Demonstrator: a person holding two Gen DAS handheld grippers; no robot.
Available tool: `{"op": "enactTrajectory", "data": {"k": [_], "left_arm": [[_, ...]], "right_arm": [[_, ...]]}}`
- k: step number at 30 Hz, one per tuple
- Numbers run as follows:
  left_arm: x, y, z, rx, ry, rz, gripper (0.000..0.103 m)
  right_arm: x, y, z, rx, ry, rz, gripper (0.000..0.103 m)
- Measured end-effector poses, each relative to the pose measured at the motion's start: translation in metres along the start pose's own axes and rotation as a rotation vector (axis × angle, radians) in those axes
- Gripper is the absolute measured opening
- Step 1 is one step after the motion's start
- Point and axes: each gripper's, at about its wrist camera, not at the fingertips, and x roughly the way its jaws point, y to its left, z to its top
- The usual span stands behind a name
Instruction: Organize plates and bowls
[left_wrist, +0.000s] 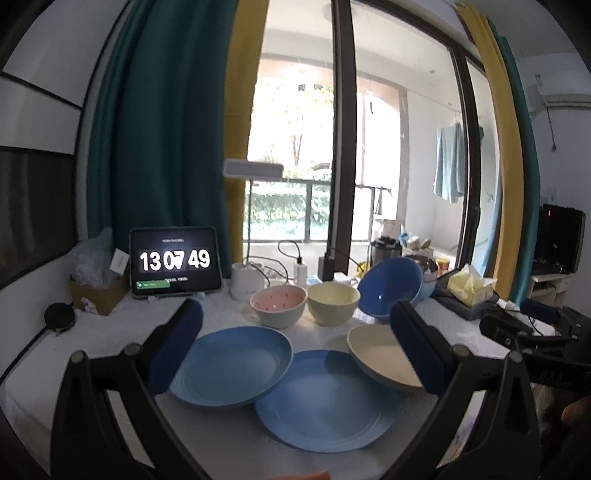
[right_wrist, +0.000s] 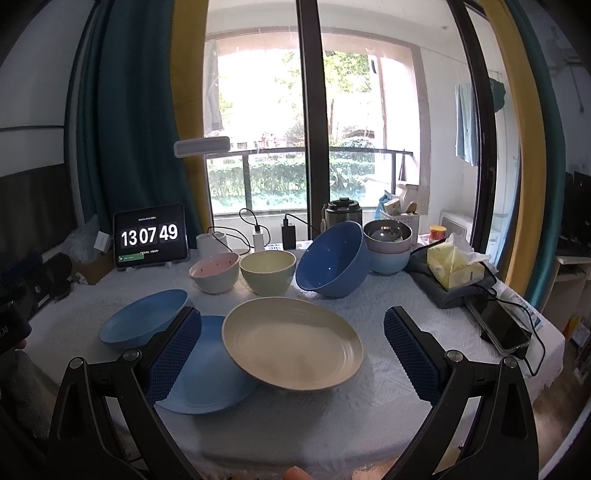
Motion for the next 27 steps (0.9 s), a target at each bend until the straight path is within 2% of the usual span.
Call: {"op": "enactTrajectory", "data": {"k": [14, 16, 20, 23, 27], "left_arm": [[0.089, -0.052, -0.012, 0.042, 0.233, -0.04, 0.101], [0.103, -0.061, -0.015, 0.051, 0.264, -0.04, 0.101], [0.123, -0.075, -0.02, 0.062, 0.306, -0.035, 0.101], [0.135, -0.082, -0.024, 0.049, 0.339, -0.032, 0.1], [0.148, -0.092, -0.03, 0.051, 0.381, -0.018, 0.095]], "right_arm": [[0.054, -0.061, -0.005, 0.076, 0.072, -0.006, 0.101], [0.063, -0.067, -0.006, 0.097, 0.074, 0.008, 0.101], [0.085, -0.081, -0.008, 0.074, 0.138, 0.022, 0.101], [0.1, -0.089, -0.008, 0.092, 0.108, 0.052, 0.101], [0.123, -0.098, -0.012, 0.108, 0.147, 0.094, 0.101]]}}
